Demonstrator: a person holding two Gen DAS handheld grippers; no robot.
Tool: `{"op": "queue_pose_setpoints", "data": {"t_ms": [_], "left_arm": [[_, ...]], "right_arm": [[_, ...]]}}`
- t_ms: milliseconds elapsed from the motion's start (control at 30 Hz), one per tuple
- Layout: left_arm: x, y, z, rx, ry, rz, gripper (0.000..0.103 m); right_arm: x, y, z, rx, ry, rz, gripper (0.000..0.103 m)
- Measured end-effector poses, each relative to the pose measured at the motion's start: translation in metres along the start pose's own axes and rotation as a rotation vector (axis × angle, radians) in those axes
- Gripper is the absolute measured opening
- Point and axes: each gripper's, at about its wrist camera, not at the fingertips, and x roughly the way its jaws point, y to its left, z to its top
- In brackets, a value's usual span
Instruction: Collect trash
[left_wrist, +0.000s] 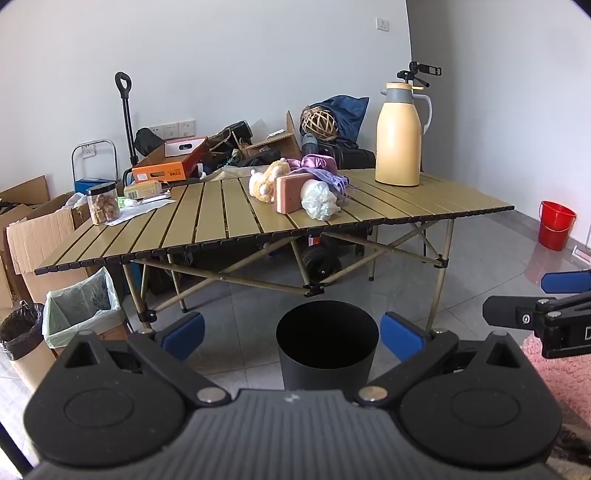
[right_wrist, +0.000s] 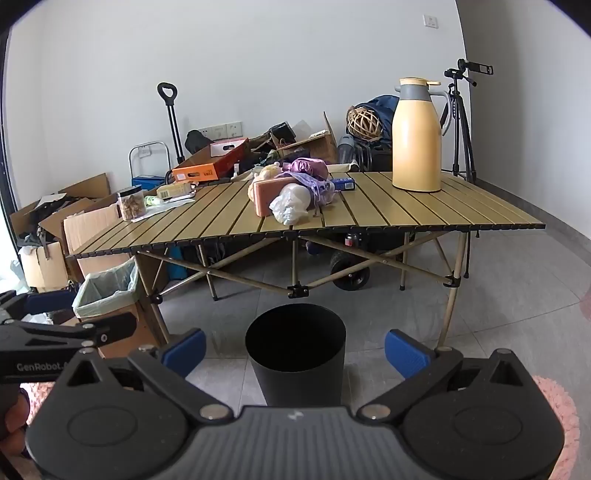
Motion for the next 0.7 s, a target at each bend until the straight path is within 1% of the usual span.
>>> {"op": "queue_pose_setpoints", "data": {"t_ms": [233, 700], "left_arm": [[0.0011, -0.0012, 0.0025, -0.002, 0.017, -0.001, 0.103], [0.0026, -0.0008, 0.0020, 0.004, 0.017, 0.001, 0.103]], "right_arm": [[-0.0003, -0.0002, 0.0005, 0.006, -0.001, 0.006, 0.103], [-0.0005, 0.0013, 0.0007, 0.005, -0.003, 0.006, 0.103]]}}
